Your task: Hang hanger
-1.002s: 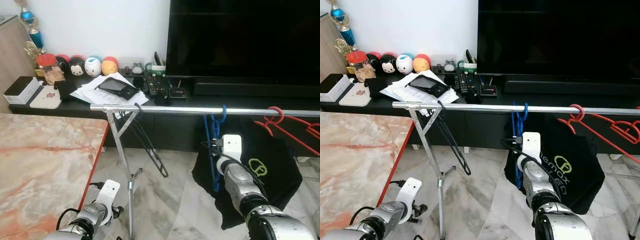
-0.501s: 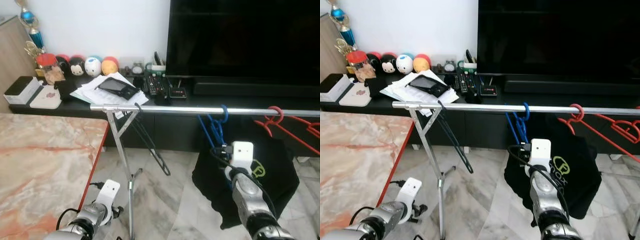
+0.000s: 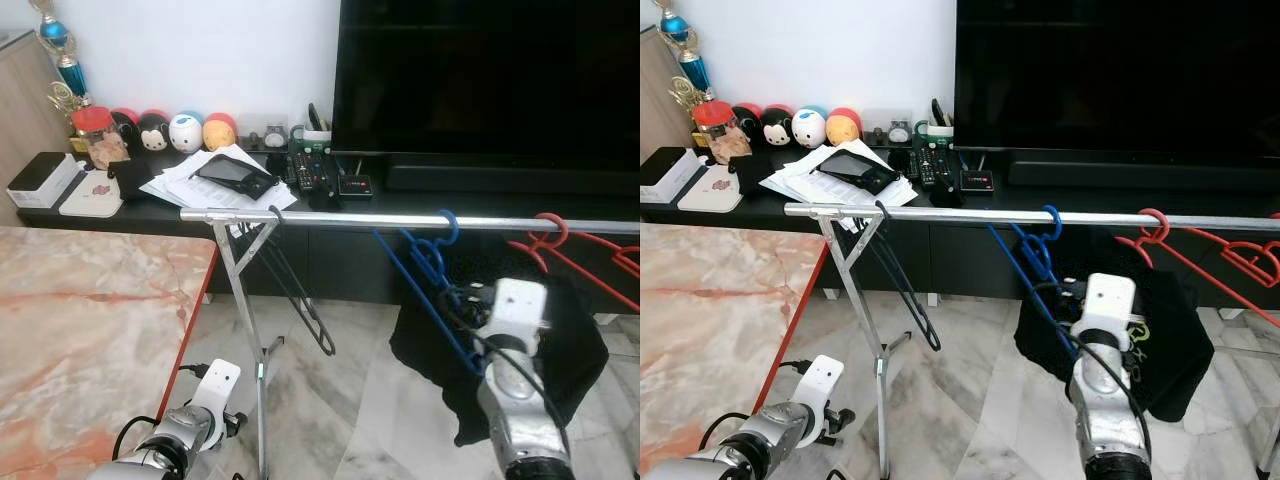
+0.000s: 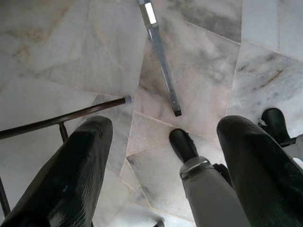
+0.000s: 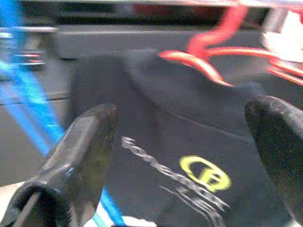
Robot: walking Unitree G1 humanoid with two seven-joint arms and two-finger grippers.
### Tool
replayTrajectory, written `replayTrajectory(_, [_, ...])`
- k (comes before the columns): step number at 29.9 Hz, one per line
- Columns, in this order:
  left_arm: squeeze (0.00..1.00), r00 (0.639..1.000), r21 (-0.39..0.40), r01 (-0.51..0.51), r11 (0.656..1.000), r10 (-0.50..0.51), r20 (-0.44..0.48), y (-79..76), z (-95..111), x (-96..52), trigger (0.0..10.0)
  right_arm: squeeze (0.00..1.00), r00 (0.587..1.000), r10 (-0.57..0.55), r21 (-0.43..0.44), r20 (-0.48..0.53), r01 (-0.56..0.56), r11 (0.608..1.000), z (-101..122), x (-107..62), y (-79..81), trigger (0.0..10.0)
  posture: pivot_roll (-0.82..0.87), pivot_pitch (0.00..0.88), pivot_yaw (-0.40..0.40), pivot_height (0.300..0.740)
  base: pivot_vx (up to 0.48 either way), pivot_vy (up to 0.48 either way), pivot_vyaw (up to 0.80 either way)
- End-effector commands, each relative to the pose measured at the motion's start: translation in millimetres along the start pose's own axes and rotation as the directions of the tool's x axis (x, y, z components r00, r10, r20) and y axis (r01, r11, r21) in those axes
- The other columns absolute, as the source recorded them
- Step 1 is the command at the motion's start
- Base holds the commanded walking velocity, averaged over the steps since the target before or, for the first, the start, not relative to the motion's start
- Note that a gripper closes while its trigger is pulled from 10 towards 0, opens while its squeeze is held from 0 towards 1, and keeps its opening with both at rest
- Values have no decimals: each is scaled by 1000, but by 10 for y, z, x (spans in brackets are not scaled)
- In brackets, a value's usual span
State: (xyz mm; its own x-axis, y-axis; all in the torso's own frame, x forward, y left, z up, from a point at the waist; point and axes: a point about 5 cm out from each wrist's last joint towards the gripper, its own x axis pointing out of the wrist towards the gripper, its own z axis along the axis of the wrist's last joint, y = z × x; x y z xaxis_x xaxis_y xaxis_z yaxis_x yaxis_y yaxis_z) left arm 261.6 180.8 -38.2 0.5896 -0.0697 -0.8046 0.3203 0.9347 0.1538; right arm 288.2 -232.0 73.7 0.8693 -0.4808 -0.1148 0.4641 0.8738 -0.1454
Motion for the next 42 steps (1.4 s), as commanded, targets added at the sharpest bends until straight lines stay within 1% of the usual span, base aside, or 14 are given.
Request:
replayTrajectory(1, [0,1000,24,-9,1000,10,-1,34,10,-5,10000,1000,998,-60,11,-33,61,998,4,21,-56,10000,-82,0,-16,740,0,0,0])
replayTrajectory(4, [0,1000,23,-10,1000,10,1,33,14,-5,10000,1000,995,-51,10,-80,52,999,-25,54,-43,10000,-81,0,-19,740,0,0,0])
replayTrajectory(6, [0,1000,24,-10,1000,10,1,33,16,-5,10000,1000,997,14,28,-79,-12,1000,-4,55,32,10000,-81,0,-19,740,0,0,0])
replayTrajectory(11, [0,1000,25,-11,1000,11,3,33,17,-5,10000,1000,986,165,-39,11,-164,986,134,-3,156,10000,-81,0,-19,740,0,0,0])
replayTrajectory(15, [0,1000,26,-10,1000,10,3,33,18,-5,10000,1000,958,288,-61,8,-287,956,128,-89,204,10000,-81,0,-19,740,0,0,0])
replayTrajectory(18, [0,1000,28,-10,1000,10,3,33,20,-5,10000,1000,893,448,-128,-35,-449,884,101,-173,244,10000,-89,0,-20,740,0,0,0])
replayTrajectory(20, [0,1000,30,-10,1000,10,2,34,20,-5,10000,1000,864,498,-166,-70,-503,848,81,-206,259,10000,-89,0,-20,740,0,0,0])
replayTrajectory(22, [0,1000,34,-9,999,9,2,37,21,-6,10000,1000,778,590,-174,-215,-625,761,-44,-277,287,10000,-94,0,-18,740,0,0,0])
replayTrajectory(27, [0,1000,37,-9,999,9,1,40,21,-6,10000,1000,737,628,-164,-248,-671,723,-63,-257,319,10000,-95,0,-15,740,0,0,0])
replayTrajectory(30, [0,1000,43,-10,999,10,0,45,21,-7,10000,1000,660,672,-155,-334,-742,652,-170,-271,421,10000,-97,0,-13,740,0,0,0])
replayTrajectory(34, [0,1000,49,-9,999,9,-3,50,13,-8,10000,1000,662,646,-127,-380,-729,673,-250,-218,472,10000,-100,0,-6,740,0,0,0])
replayTrajectory(38, [0,1000,56,-7,998,7,-7,51,7,-9,10000,1000,637,630,-26,-443,-712,702,-406,-145,644,10000,-106,0,-1,740,0,0,0])
replayTrajectory(39, [0,1000,59,-5,998,6,-9,46,4,-8,10000,0,637,587,-12,-499,-682,731,-518,-122,675,10000,-97,0,-2,740,0,0,0])
replayTrajectory(42, [0,1000,58,-6,998,6,-12,40,-4,-7,10000,0,603,550,-6,-578,-677,736,-666,-163,716,10000,-92,0,-7,740,0,0,0])
